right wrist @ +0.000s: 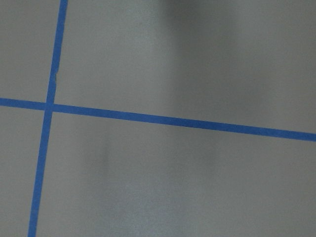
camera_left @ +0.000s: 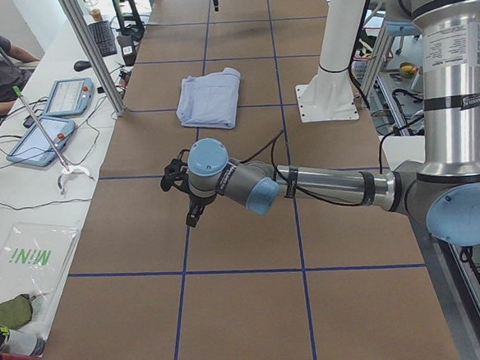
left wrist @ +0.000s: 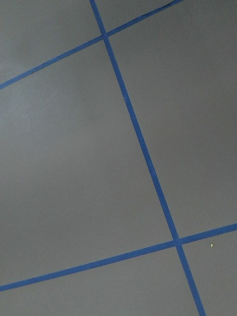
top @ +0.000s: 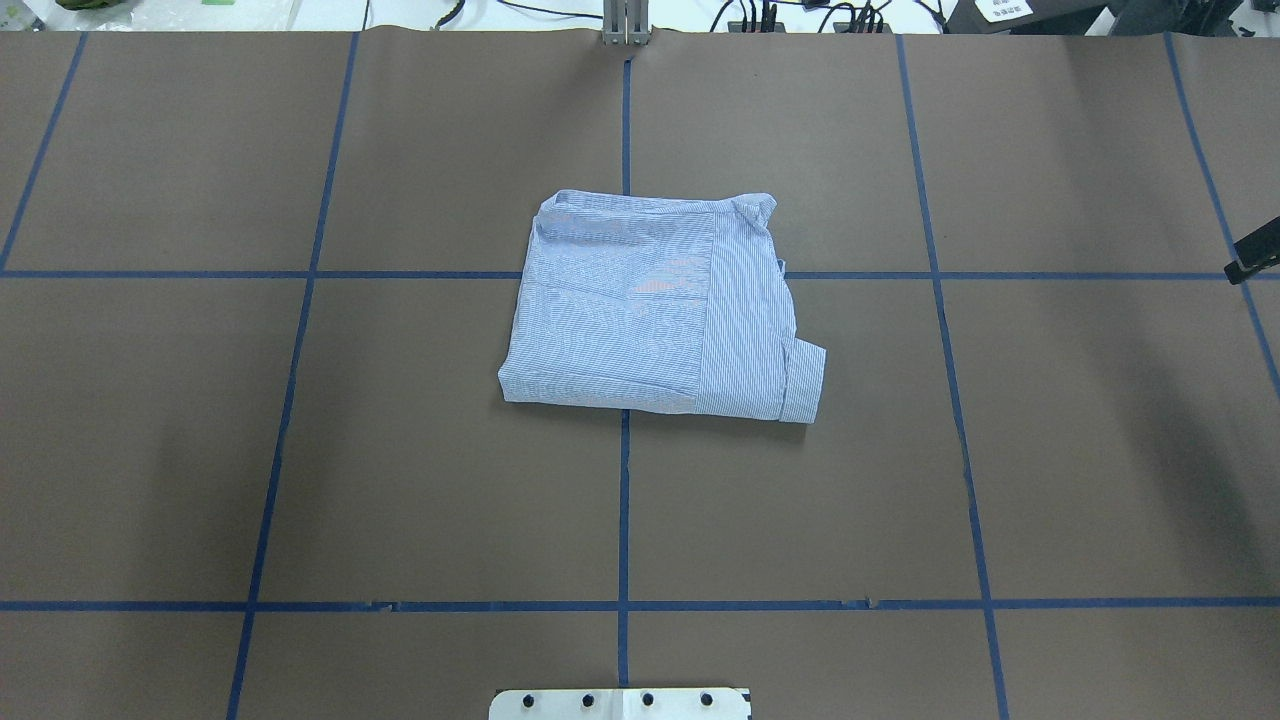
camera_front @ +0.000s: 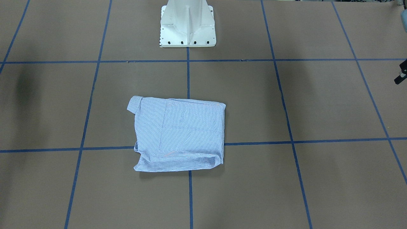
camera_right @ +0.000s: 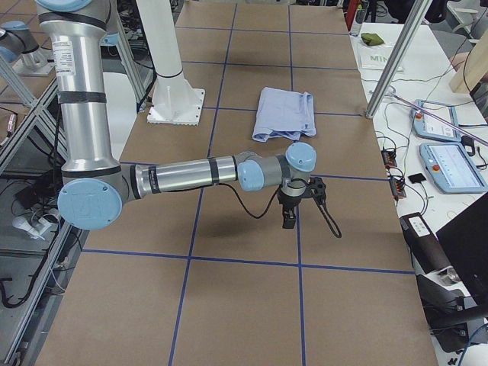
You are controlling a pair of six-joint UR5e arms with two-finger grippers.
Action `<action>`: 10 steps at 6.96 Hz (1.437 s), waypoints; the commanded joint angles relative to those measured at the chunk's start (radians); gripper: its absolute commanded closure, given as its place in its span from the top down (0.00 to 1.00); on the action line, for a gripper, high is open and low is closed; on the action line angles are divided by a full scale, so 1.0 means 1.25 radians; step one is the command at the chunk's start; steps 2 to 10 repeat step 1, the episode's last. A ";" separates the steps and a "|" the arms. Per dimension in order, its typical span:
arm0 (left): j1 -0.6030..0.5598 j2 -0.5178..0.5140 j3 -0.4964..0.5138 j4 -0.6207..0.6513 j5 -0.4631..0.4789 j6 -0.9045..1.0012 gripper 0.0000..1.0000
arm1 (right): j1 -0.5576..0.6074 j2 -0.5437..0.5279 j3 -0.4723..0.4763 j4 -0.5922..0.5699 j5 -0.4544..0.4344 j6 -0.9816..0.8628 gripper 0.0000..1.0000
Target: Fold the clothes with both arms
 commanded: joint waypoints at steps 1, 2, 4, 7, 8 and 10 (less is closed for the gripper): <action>0.000 -0.003 -0.003 0.000 0.000 -0.001 0.99 | -0.008 -0.005 0.016 -0.009 0.009 0.000 1.00; 0.000 -0.003 -0.003 0.000 0.000 -0.001 0.99 | -0.008 -0.005 0.016 -0.009 0.009 0.000 1.00; 0.000 -0.003 -0.003 0.000 0.000 -0.001 0.99 | -0.008 -0.005 0.016 -0.009 0.009 0.000 1.00; 0.000 -0.003 -0.003 0.000 0.000 -0.001 0.99 | -0.008 -0.005 0.016 -0.009 0.009 0.000 1.00; 0.000 -0.003 -0.003 0.000 0.000 -0.001 0.99 | -0.008 -0.005 0.016 -0.009 0.009 0.000 1.00; 0.000 -0.003 -0.003 0.000 0.000 -0.001 0.99 | -0.008 -0.005 0.016 -0.009 0.009 0.000 1.00</action>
